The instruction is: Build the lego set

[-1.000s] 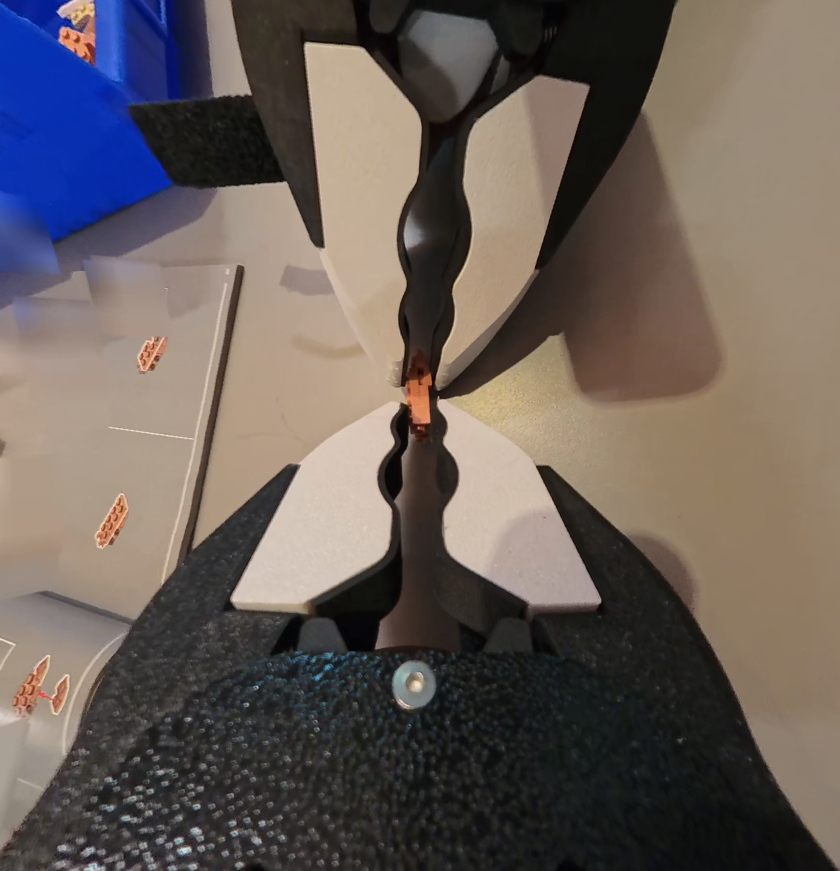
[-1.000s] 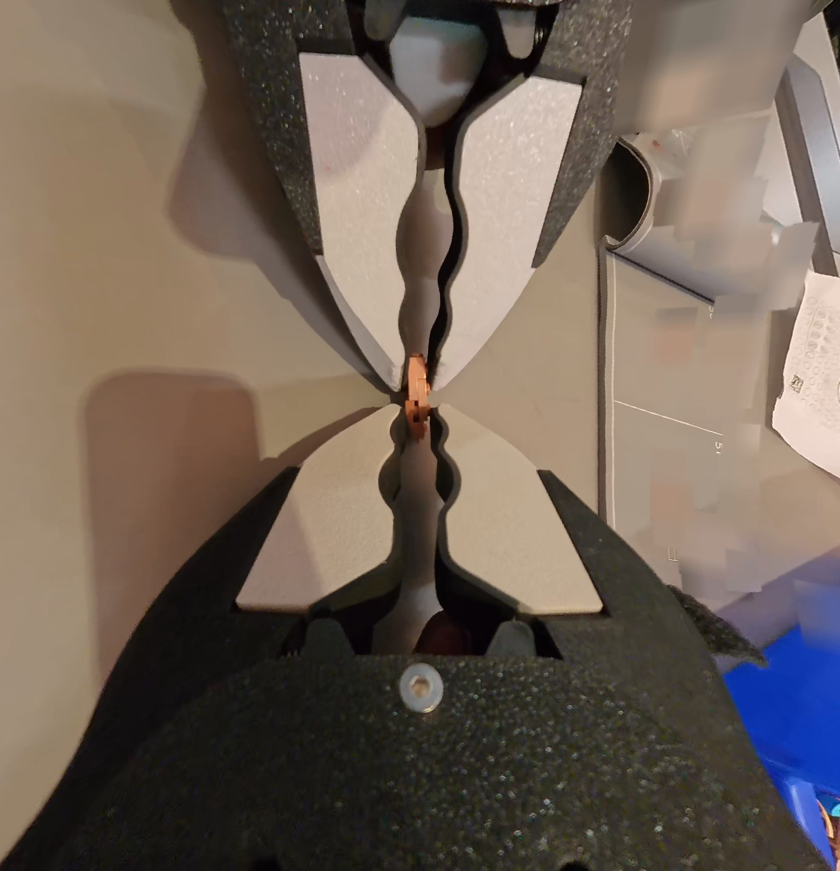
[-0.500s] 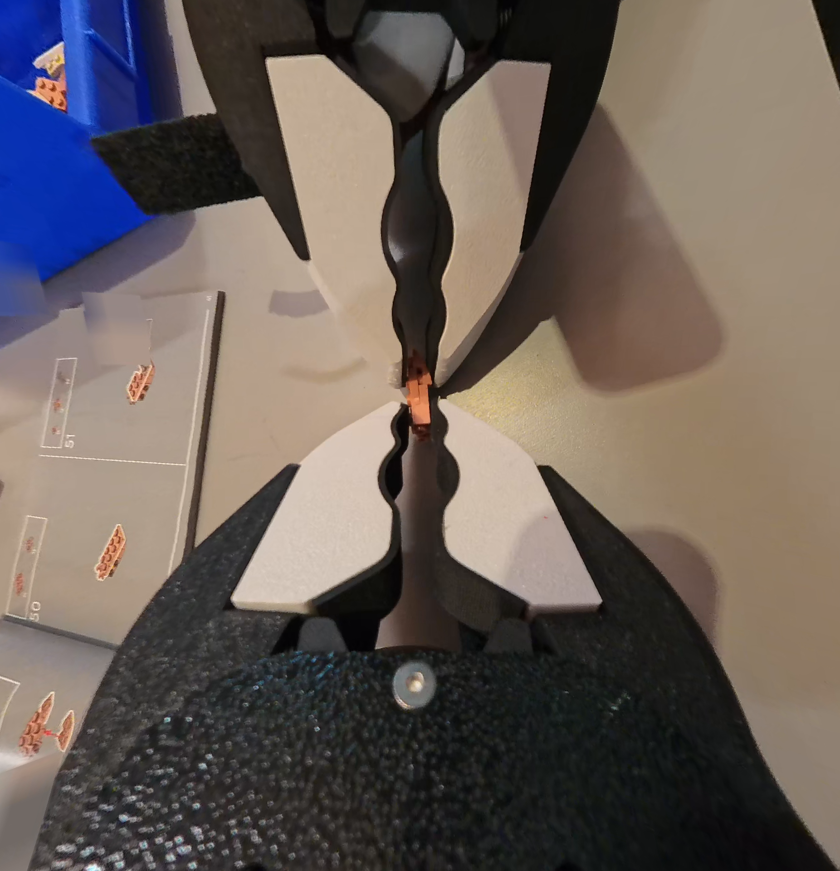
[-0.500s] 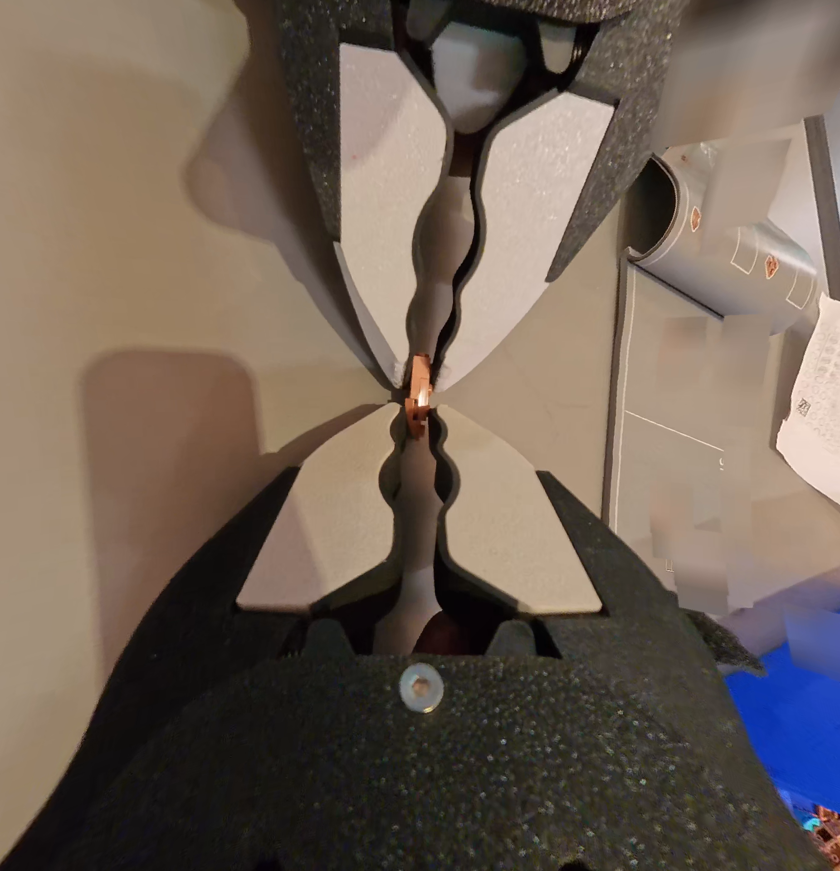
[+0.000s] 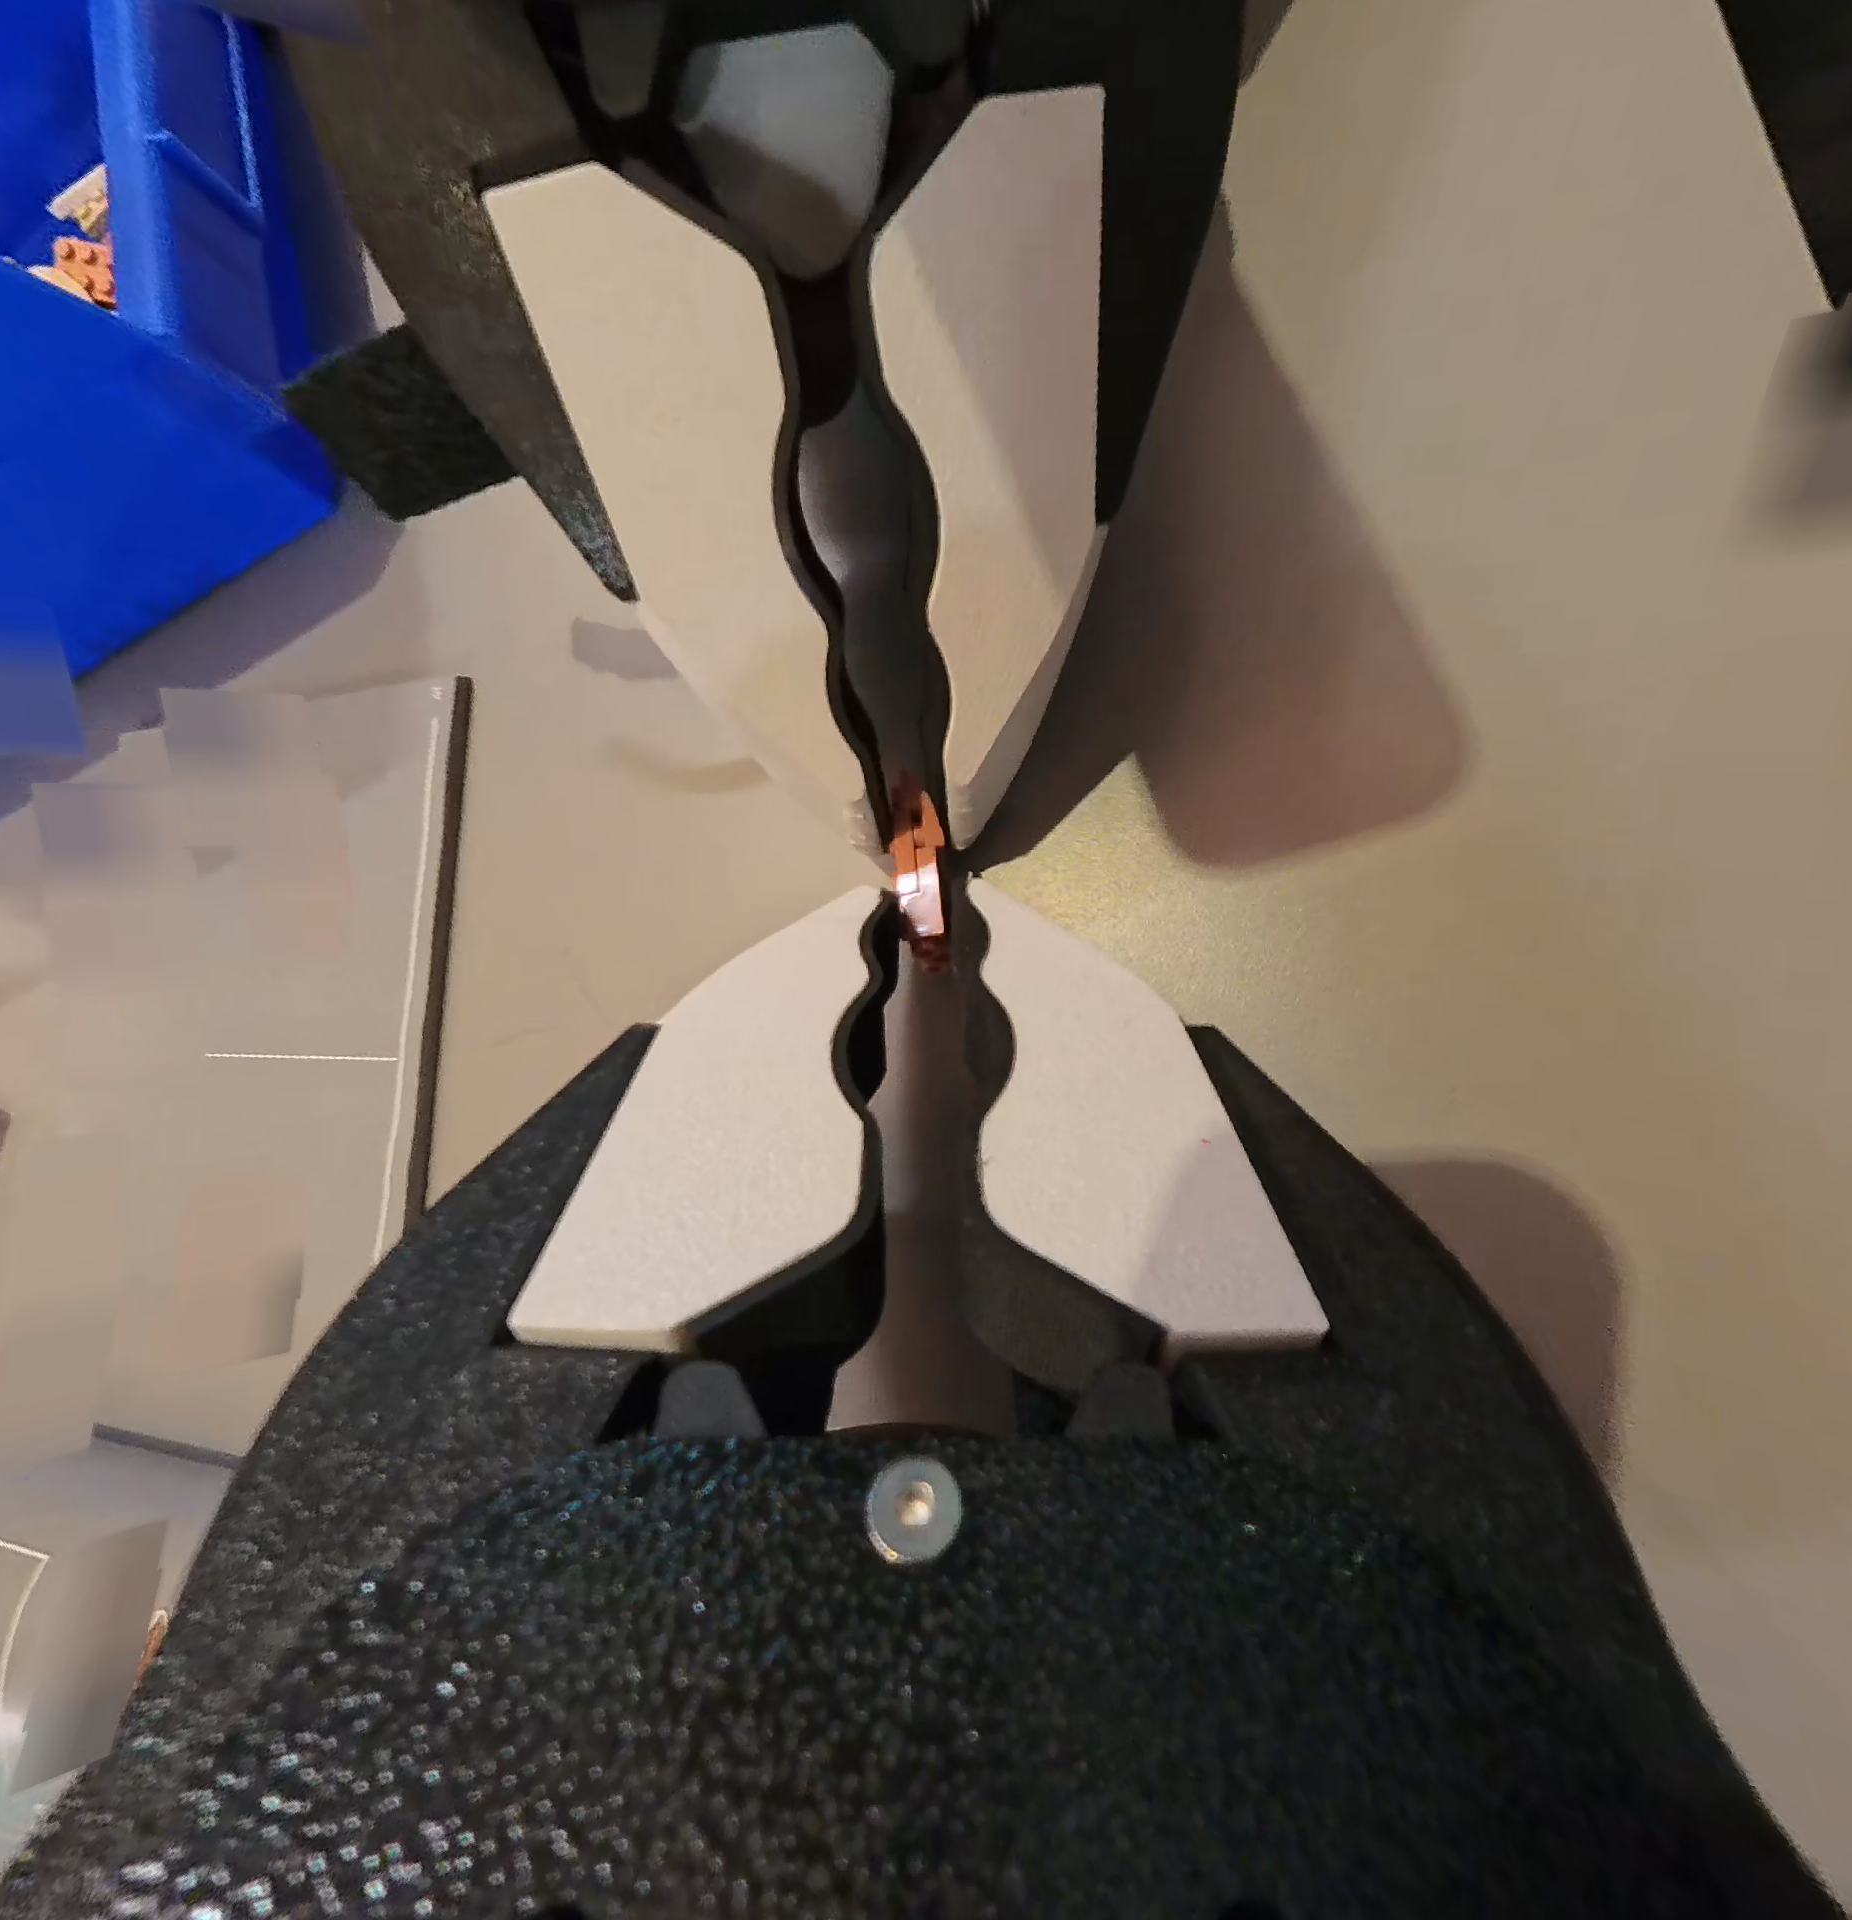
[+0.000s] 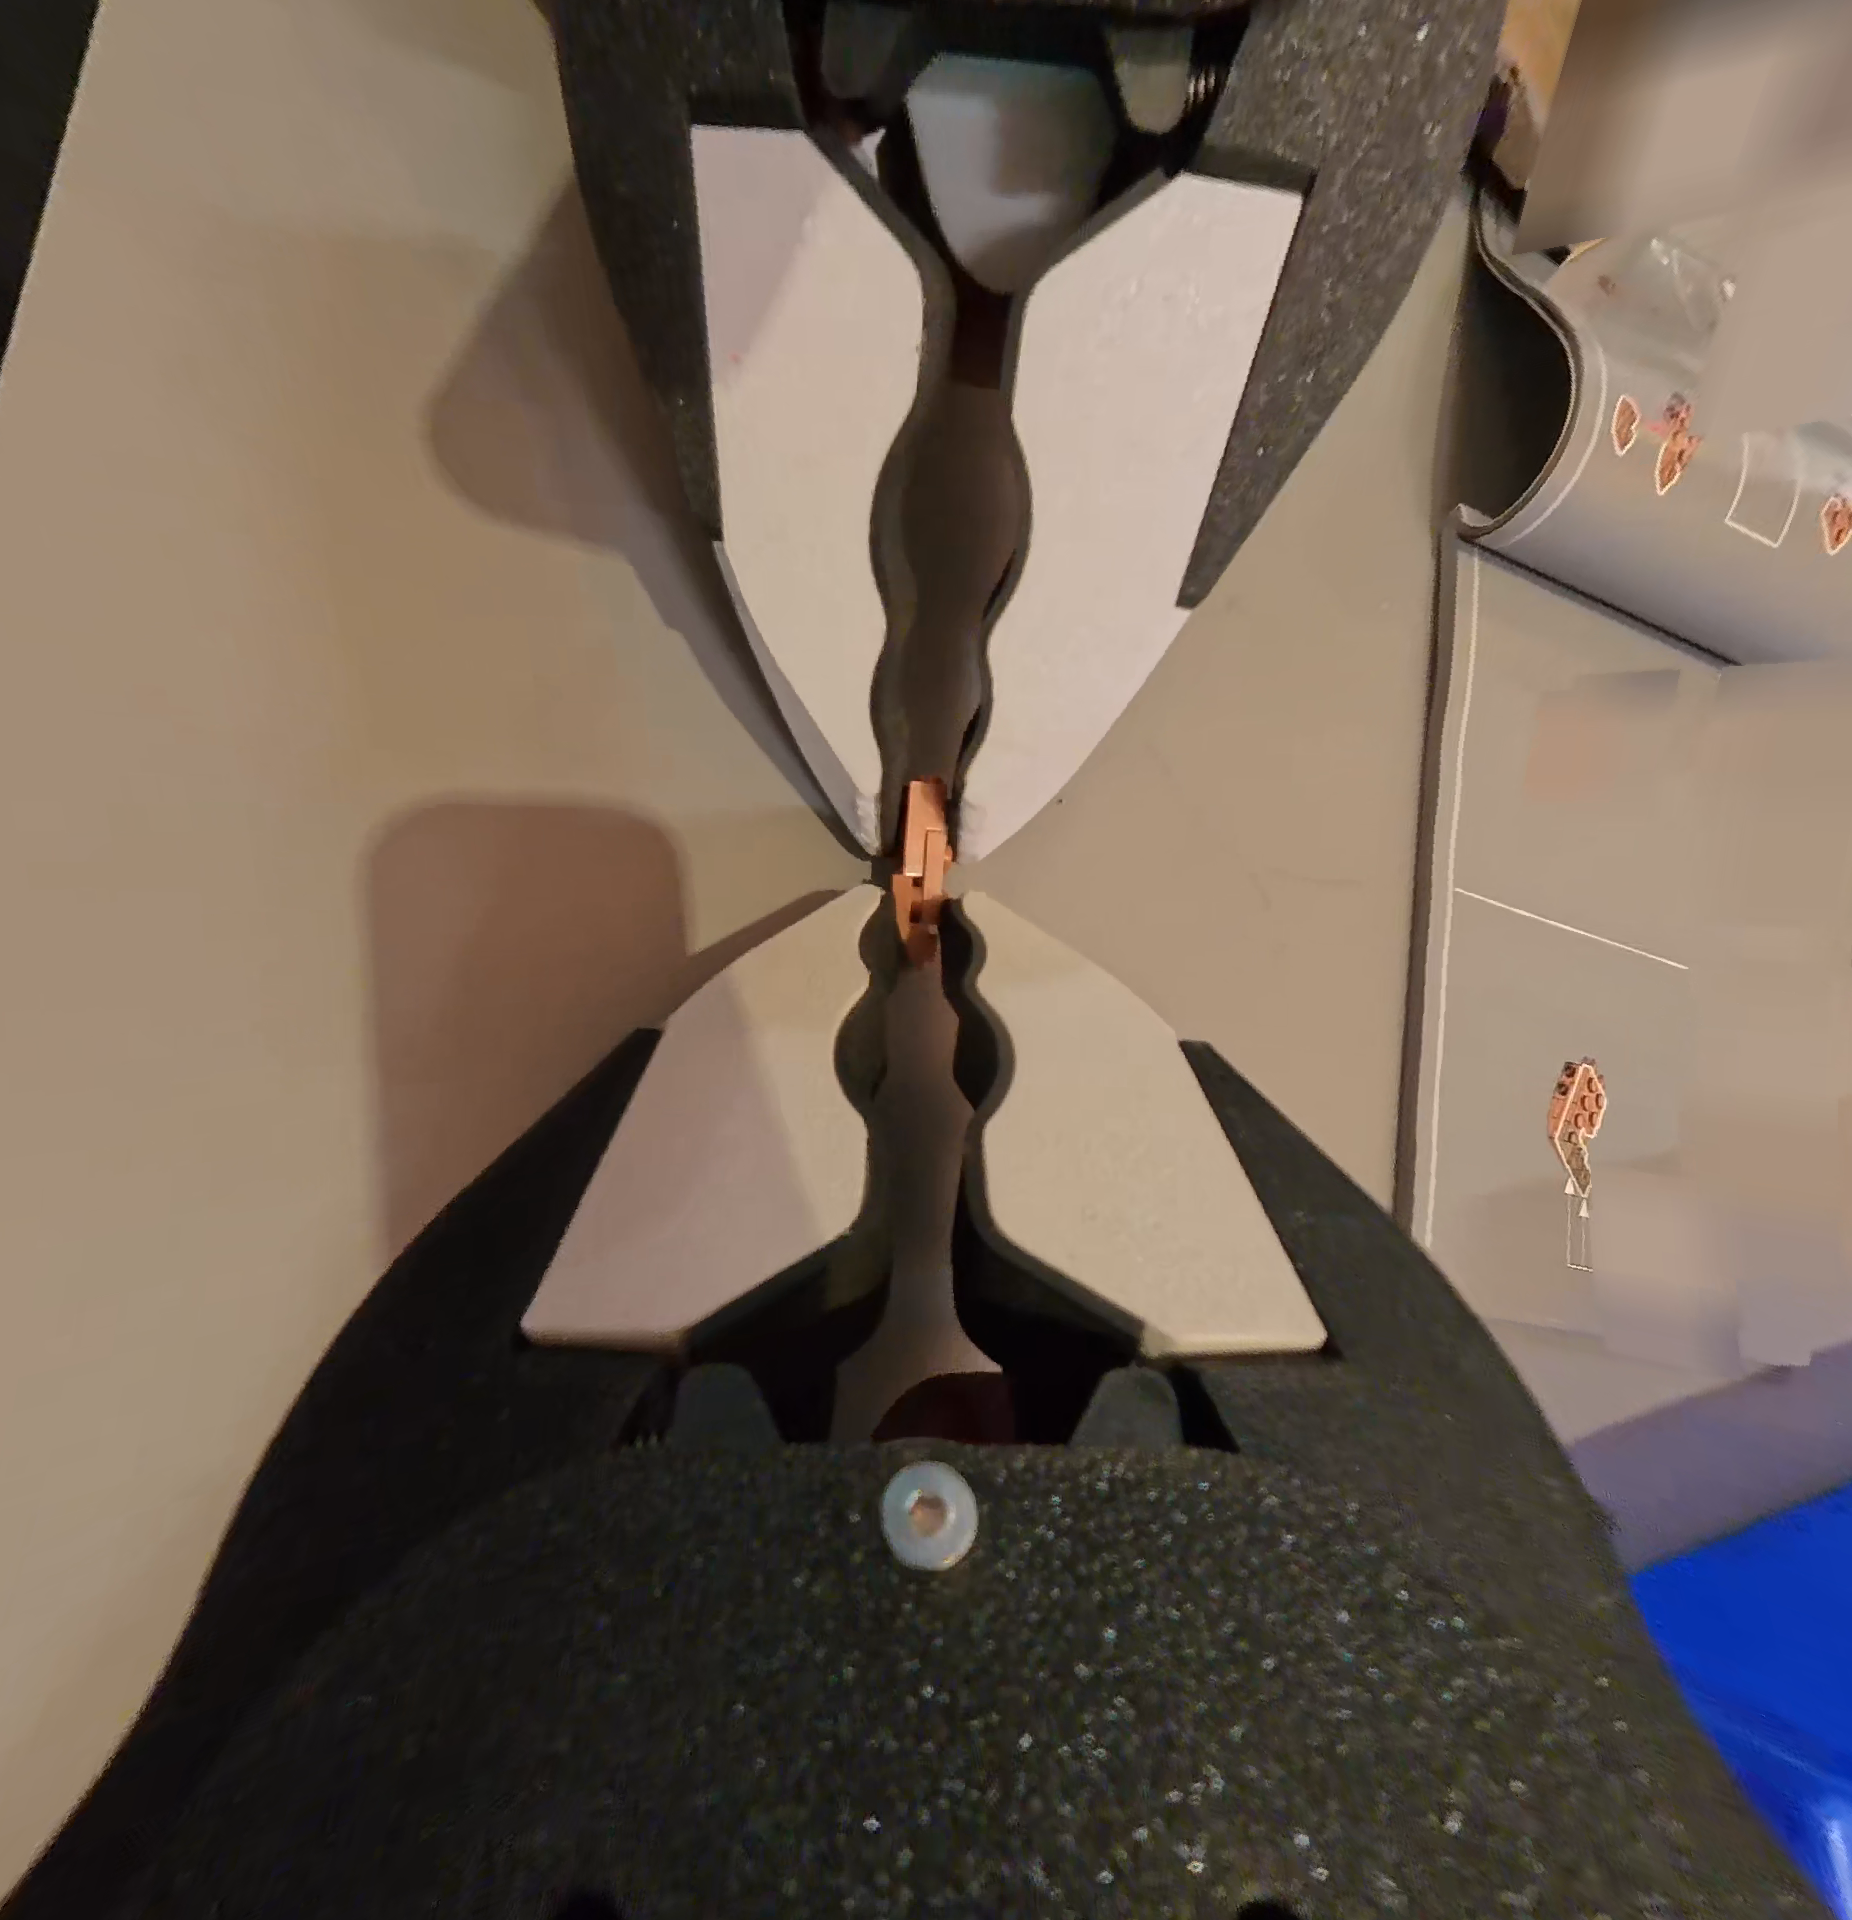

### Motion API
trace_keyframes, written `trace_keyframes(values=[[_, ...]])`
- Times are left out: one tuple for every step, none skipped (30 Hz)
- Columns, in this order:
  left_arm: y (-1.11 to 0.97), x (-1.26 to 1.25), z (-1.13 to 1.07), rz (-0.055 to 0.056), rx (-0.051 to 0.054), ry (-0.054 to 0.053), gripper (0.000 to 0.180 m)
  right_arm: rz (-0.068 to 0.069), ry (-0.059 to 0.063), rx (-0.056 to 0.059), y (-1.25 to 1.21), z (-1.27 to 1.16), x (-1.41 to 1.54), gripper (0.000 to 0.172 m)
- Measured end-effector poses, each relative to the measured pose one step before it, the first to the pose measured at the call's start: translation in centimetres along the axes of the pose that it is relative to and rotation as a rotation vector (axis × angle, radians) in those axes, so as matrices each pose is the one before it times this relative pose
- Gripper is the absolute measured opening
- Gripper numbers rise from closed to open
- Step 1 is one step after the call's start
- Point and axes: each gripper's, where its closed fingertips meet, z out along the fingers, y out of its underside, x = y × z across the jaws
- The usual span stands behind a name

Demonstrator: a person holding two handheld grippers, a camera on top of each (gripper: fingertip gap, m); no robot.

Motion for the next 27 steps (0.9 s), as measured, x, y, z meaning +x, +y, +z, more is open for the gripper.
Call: trace_keyframes(values=[[-0.055, 0.147, 0.010, 0.0018, 0.0043, 0.0088, 0.009, 0.0050, -0.0143, -0.0015, -0.007, -0.046, -0.152, 0.008], [-0.086, 0.130, 0.030, 0.0018, 0.0055, 0.0071, 0.009, 0.0067, -0.0156, -0.0015, 0.014, -0.059, -0.162, 0.008], [-0.067, 0.096, 0.042, -0.0001, 0.0044, 0.0053, 0.009, 0.0046, -0.0112, 0.0002, 0.026, -0.049, -0.086, 0.008], [-0.037, -0.044, 0.031, -0.0055, 0.0030, -0.0017, 0.009, 0.0008, 0.0017, 0.0014, 0.040, -0.027, 0.059, 0.008], [0.008, -0.038, 0.008, -0.0073, 0.0013, 0.0023, 0.009, 0.0045, -0.0020, 0.0030, 0.007, -0.002, -0.006, 0.008], [-0.055, 0.085, -0.002, -0.0077, 0.0075, 0.0099, 0.009, 0.0074, -0.0105, 0.0031, -0.003, -0.018, -0.078, 0.008], [-0.058, 0.063, 0.004, -0.0079, 0.0081, 0.0072, 0.009, 0.0106, -0.0110, 0.0042, 0.004, -0.029, -0.054, 0.008], [-0.003, -0.097, 0.008, -0.0123, 0.0048, -0.0025, 0.009, 0.0150, 0.0007, 0.0068, -0.003, -0.007, 0.122, 0.008], [0.009, -0.170, -0.036, -0.0171, 0.0050, -0.0018, 0.009, 0.0120, 0.0025, 0.0106, -0.018, 0.001, 0.134, 0.008], [-0.065, -0.007, -0.034, -0.0256, 0.0106, 0.0124, 0.009, 0.0066, -0.0031, 0.0128, -0.063, -0.045, 0.039, 0.008], [-0.066, -0.118, -0.062, -0.0267, 0.0117, 0.0043, 0.009, 0.0117, 0.0039, 0.0105, -0.066, -0.080, 0.128, 0.008], [-0.060, -0.130, -0.040, -0.0244, 0.0087, 0.0033, 0.008, 0.0202, -0.0022, 0.0054, -0.047, -0.054, 0.067, 0.009], [-0.041, 0.046, 0.009, -0.0182, 0.0055, 0.0122, 0.008, 0.0157, -0.0113, 0.0014, 0.007, -0.018, -0.076, 0.009], [0.028, 0.044, 0.050, -0.0056, 0.0016, 0.0055, 0.008, 0.0067, -0.0066, 0.0004, 0.037, 0.006, -0.051, 0.009], [0.056, 0.003, 0.066, 0.0021, -0.0024, -0.0016, 0.008, 0.0055, -0.0038, -0.0013, 0.070, 0.044, -0.054, 0.009], [0.061, 0.068, 0.076, 0.0050, -0.0041, 0.0017, 0.008, 0.0054, -0.0071, -0.0008, 0.067, 0.046, -0.086, 0.009], [0.046, 0.025, 0.063, 0.0042, -0.0041, -0.0017, 0.008, 0.0047, -0.0042, 0.0016, 0.058, 0.043, -0.024, 0.009], [0.026, -0.018, 0.023, 0.0027, -0.0023, -0.0027, 0.008, 0.0061, -0.0035, 0.0053, 0.003, 0.007, -0.004, 0.009], [-0.040, -0.005, -0.034, 0.0007, 0.0027, -0.0002, 0.008, 0.0073, -0.0052, 0.0056, -0.024, -0.024, -0.011, 0.009], [-0.041, 0.004, -0.033, -0.0004, 0.0037, 0.0018, 0.008, 0.0031, -0.0046, 0.0051, -0.037, -0.044, -0.025, 0.009], [-0.025, -0.008, -0.018, 0.0005, 0.0026, -0.0001, 0.008, 0.0001, -0.0019, 0.0032, -0.026, -0.035, -0.002, 0.009], [-0.003, 0.015, -0.007, 0.0023, 0.0005, 0.0003, 0.008, 0.0008, -0.0016, 0.0015, -0.004, -0.006, -0.026, 0.009], [0.014, 0.020, 0.013, 0.0030, -0.0013, 0.0001, 0.008, 0.0006, -0.0013, -0.0001, 0.008, 0.006, -0.023, 0.009], [0.025, 0.025, 0.017, 0.0052, -0.0026, -0.0005, 0.008, -0.0003, -0.0021, -0.0003, 0.019, 0.023, -0.046, 0.010], [0.019, 0.031, 0.036, 0.0055, -0.0027, -0.0004, 0.008, -0.0003, -0.0027, -0.0007, 0.044, 0.016, -0.041, 0.010], [0.018, 0.029, 0.025, 0.0047, -0.0032, -0.0008, 0.008, -0.0009, -0.0014, -0.0012, 0.024, 0.010, -0.032, 0.010], [0.008, 0.008, 0.020, 0.0049, -0.0030, -0.0022, 0.008, -0.0008, 0.0003, -0.0017, 0.022, 0.000, -0.010, 0.010]])
